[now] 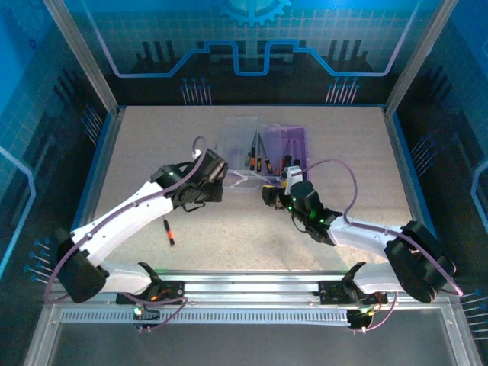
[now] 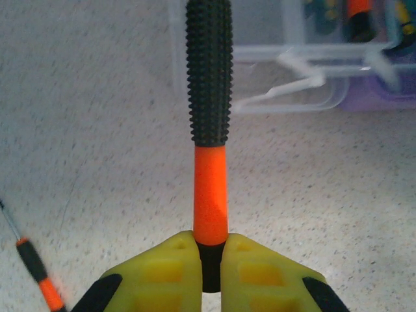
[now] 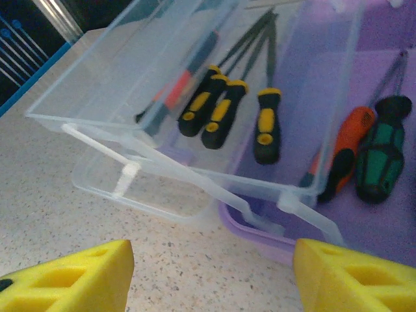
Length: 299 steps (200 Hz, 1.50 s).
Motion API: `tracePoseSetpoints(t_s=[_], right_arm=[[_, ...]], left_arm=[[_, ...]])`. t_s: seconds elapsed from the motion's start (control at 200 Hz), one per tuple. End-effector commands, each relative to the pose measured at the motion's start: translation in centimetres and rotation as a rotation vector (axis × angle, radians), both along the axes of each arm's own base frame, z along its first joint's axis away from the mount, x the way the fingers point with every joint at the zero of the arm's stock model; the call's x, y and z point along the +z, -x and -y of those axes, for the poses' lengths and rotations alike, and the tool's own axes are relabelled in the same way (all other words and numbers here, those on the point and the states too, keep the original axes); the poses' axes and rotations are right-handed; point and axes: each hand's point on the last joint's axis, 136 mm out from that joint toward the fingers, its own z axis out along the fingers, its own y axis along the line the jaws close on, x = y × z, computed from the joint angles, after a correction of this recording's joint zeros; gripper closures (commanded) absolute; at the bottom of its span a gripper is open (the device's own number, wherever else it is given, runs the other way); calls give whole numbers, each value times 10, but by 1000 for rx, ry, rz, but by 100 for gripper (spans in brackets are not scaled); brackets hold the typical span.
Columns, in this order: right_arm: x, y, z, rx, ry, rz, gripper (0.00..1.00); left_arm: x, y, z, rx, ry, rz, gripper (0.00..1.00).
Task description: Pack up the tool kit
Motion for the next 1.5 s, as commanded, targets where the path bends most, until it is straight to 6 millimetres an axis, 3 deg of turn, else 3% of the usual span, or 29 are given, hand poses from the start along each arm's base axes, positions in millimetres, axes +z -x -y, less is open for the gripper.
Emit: tracePoseSetpoints(t_s=[0.0, 0.21, 0.35, 0.48, 0.68, 0.98, 1.491], right_arm=[[4, -4, 20, -90, -58, -2, 33], [-1, -6, 55, -221, -131, -33, 33], [-1, -6, 59, -232, -151, -39, 33], [2, -6, 59, -229, -155, -33, 33], [-5, -8, 60, -240, -137, -44, 33], [-4, -8, 59, -235, -140, -40, 33], [-2, -8, 64, -249, -126, -34, 33]], left_arm=[[13, -15, 17, -91, -54, 21, 99], [12, -55, 55, -151, -72, 34, 99], [-2, -84, 77, -170, -111, 23, 100], [-13, -115, 84, -128, -158, 66, 100], [-36, -136, 88, -99, -132, 2, 100], [-46, -137, 81, -78, -86, -43, 100], [-52, -132, 89, -114, -51, -93, 86]])
